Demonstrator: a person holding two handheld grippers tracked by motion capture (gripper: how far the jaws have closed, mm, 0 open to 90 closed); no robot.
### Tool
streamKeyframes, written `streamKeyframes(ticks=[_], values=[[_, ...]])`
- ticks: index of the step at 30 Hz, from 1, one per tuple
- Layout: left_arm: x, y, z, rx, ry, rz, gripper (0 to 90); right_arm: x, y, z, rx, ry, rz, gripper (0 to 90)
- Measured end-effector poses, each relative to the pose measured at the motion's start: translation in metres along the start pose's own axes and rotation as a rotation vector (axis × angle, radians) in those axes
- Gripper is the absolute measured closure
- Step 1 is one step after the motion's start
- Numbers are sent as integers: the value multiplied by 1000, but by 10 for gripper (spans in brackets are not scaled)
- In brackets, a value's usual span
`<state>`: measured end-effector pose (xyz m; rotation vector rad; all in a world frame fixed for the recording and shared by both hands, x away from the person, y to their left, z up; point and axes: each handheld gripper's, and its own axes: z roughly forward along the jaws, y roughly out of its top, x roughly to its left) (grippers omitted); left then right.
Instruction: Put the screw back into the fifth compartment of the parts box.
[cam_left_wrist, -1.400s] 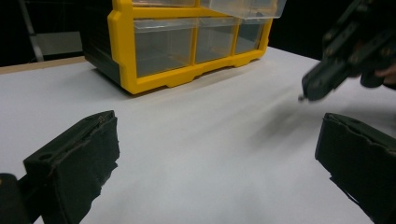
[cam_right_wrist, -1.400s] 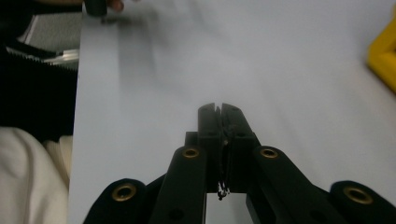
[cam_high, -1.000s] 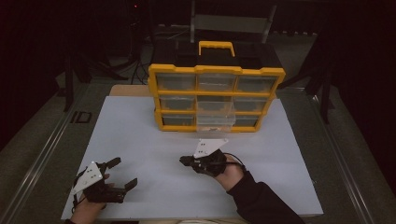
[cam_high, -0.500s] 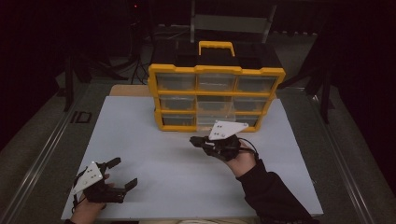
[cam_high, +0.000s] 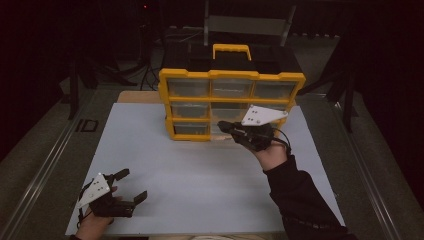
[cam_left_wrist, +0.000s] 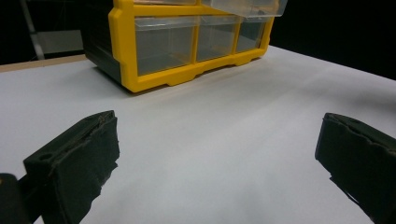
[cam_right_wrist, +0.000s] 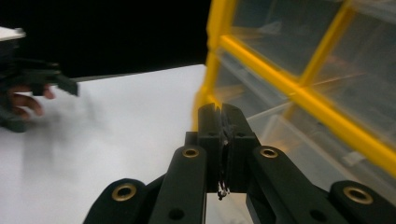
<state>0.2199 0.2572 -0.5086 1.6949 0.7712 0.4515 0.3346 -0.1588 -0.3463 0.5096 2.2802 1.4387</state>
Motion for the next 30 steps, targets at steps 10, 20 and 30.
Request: streamKeyframes(ticks=[10, 20, 30], values=[[0, 0, 0, 1, -1, -2, 6, -27, 8, 4, 33, -60, 16, 878], [0, 0, 0, 1, -1, -2, 6, -48, 0, 13, 85, -75, 50, 877], [0, 0, 0, 1, -2, -3, 6, -61, -10, 20, 161, -62, 86, 877]])
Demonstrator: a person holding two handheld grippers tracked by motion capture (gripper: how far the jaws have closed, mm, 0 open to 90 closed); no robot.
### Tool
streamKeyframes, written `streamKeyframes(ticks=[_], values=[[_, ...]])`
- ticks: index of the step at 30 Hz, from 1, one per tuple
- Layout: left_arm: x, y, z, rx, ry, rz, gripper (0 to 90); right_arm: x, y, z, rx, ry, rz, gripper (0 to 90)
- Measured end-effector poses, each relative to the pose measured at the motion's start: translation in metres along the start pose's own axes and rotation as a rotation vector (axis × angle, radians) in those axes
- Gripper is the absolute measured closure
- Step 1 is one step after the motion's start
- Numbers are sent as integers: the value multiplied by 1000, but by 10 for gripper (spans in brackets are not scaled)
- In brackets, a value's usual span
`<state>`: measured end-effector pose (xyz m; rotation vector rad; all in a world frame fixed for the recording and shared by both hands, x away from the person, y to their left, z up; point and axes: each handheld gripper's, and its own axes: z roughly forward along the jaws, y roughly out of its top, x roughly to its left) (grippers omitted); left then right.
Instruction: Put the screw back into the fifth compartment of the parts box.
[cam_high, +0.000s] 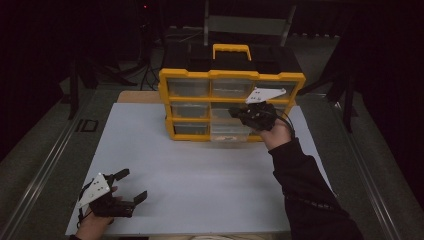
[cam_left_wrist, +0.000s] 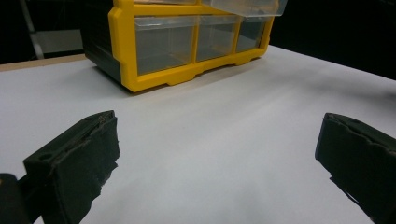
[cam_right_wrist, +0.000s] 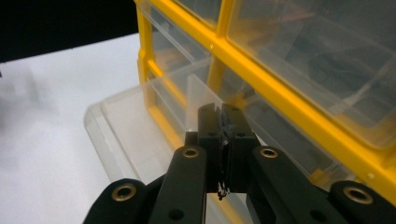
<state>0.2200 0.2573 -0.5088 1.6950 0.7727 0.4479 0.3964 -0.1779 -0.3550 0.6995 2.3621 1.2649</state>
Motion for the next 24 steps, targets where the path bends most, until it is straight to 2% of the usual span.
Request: streamKeyframes(ticks=[10, 12, 17, 24], values=[[0, 0, 0, 2, 0, 0, 6, -6, -4, 6, 47, 31, 22, 870], [0, 0, 0, 2, 0, 0, 6, -6, -4, 6, 40, 31, 27, 811], [0, 0, 0, 1, 0, -2, 6, -7, -2, -1, 8, 29, 47, 747], [1, 0, 1, 6, 1, -4, 6, 0, 1, -14, -38, 41, 52, 575]])
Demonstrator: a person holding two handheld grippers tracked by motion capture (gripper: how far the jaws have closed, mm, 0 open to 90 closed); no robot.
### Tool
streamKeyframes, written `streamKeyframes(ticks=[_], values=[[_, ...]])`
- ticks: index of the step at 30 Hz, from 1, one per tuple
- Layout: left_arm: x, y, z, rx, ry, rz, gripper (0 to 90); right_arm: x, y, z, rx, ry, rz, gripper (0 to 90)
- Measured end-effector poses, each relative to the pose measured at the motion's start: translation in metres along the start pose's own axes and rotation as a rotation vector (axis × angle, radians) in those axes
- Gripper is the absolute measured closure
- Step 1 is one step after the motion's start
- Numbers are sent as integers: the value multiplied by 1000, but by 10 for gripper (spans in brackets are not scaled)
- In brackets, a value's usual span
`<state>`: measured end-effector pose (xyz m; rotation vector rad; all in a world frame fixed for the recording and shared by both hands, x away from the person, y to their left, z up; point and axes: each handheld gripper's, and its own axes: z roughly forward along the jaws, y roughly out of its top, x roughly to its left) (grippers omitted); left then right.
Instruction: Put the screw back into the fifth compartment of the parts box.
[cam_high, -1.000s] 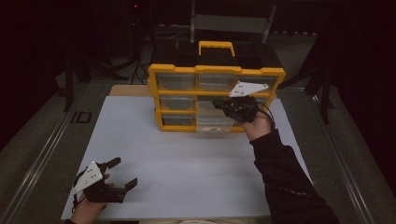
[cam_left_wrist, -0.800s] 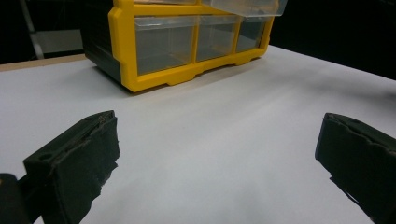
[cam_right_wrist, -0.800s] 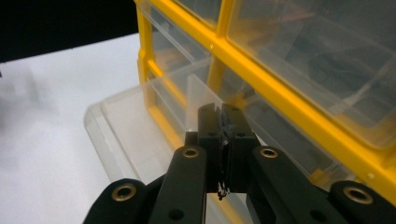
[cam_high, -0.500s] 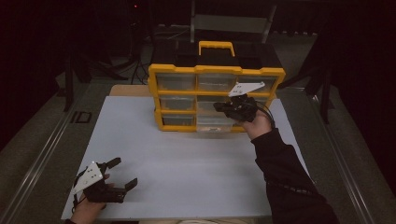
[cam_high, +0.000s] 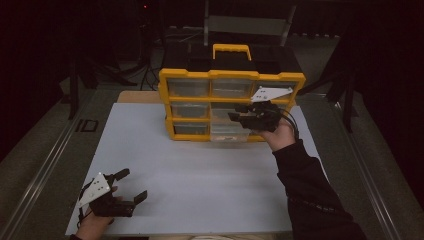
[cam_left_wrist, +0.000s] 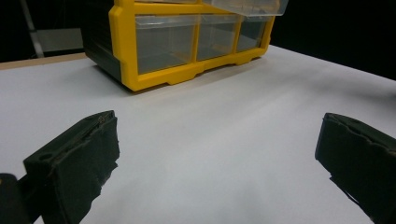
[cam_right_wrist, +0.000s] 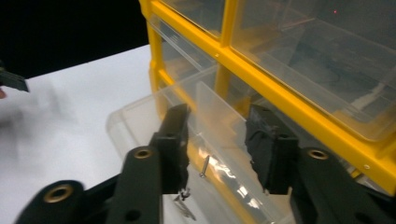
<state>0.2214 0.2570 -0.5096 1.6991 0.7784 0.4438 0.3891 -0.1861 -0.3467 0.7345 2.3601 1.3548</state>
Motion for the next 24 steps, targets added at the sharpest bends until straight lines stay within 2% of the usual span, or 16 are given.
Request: streamKeyframes(ticks=[4, 6, 14, 15, 17, 22, 24], values=[[0, 0, 1, 1, 1, -1, 6, 4, 2, -5, -27, 7, -4, 507], [1, 0, 1, -2, 5, -6, 6, 11, 4, -10, -48, 23, -14, 408], [1, 0, 2, 0, 7, -8, 6, 28, 3, -20, -84, 41, -13, 214], [1, 0, 2, 0, 7, -8, 6, 28, 3, -20, -84, 41, -13, 214], [1, 0, 2, -1, 7, -9, 6, 33, -1, -23, -101, 61, -5, 156], [1, 0, 2, 1, 8, -7, 6, 37, -6, -26, -106, 88, -15, 141], [1, 0, 2, 1, 7, -7, 6, 41, -16, -28, -113, 93, -10, 143]])
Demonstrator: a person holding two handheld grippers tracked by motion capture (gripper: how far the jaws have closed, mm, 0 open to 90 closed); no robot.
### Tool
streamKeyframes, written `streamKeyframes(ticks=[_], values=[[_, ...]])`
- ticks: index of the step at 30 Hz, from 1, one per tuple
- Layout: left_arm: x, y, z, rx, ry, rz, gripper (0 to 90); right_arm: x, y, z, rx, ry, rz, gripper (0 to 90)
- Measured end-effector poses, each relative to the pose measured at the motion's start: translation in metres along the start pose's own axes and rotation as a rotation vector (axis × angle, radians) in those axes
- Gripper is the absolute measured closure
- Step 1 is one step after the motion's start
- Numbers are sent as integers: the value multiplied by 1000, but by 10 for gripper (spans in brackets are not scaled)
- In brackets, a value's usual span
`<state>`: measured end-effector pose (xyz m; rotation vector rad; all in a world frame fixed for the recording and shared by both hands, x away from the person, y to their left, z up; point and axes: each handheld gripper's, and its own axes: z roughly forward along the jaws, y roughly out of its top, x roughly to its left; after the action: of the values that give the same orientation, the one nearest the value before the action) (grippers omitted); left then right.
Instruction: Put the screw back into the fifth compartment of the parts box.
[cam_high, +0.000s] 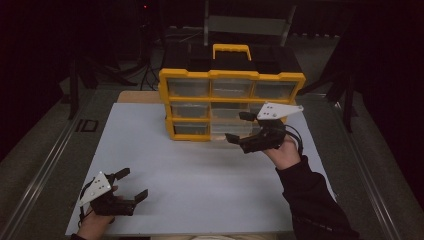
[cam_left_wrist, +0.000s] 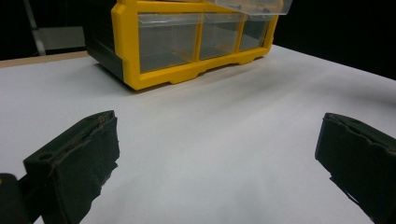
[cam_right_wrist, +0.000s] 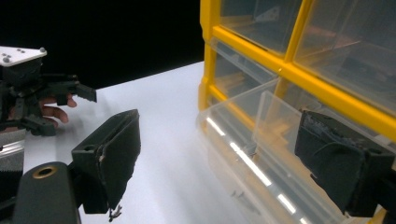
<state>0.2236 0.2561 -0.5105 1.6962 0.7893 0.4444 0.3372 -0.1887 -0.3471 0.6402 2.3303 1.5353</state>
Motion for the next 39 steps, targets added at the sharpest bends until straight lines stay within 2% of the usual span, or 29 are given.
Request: streamKeyframes(ticks=[4, 8, 9, 10, 11, 12, 16, 19, 21, 22, 26, 27, 28, 39], values=[[0, 0, 0, 1, -3, 0, 6, 5, -14, -3, -12, 10, 11, 142], [0, 0, 0, -1, -4, 1, 6, 6, -33, -6, -27, -27, 20, 146], [0, 0, 0, -1, -4, 1, 6, 6, -33, -6, -27, -27, 20, 146], [0, 0, 0, -2, -5, 2, 6, 5, -43, -8, -30, -41, 13, 153], [0, 0, 0, -2, -5, 2, 6, 5, -43, -8, -30, -41, 13, 153], [0, 0, 0, -1, -5, 1, 6, 5, -51, -12, -53, -31, 22, 153], [-1, 0, 0, 1, -7, 6, 6, 9, -56, -17, -51, -39, 2, 152], [-1, 0, -1, -3, -6, 1, 6, 14, -67, -23, -44, -20, 8, 152], [-1, 0, -1, -2, -6, 1, 6, 15, -72, -24, -38, -19, 20, 152], [-1, 0, -1, 2, -7, 4, 6, 14, -82, -24, -24, -12, 49, 152], [-1, 0, -1, 1, -7, 5, 6, 12, -100, -26, 0, -12, 86, 152], [-1, 0, -1, 1, -7, 5, 6, 12, -100, -26, 0, -12, 86, 152], [-1, 0, -1, 0, -7, 4, 6, 10, -111, -27, 17, -11, 105, 152], [-1, 0, -1, 1, -7, 4, 6, 1, -149, -33, 54, -47, 153, 152]])
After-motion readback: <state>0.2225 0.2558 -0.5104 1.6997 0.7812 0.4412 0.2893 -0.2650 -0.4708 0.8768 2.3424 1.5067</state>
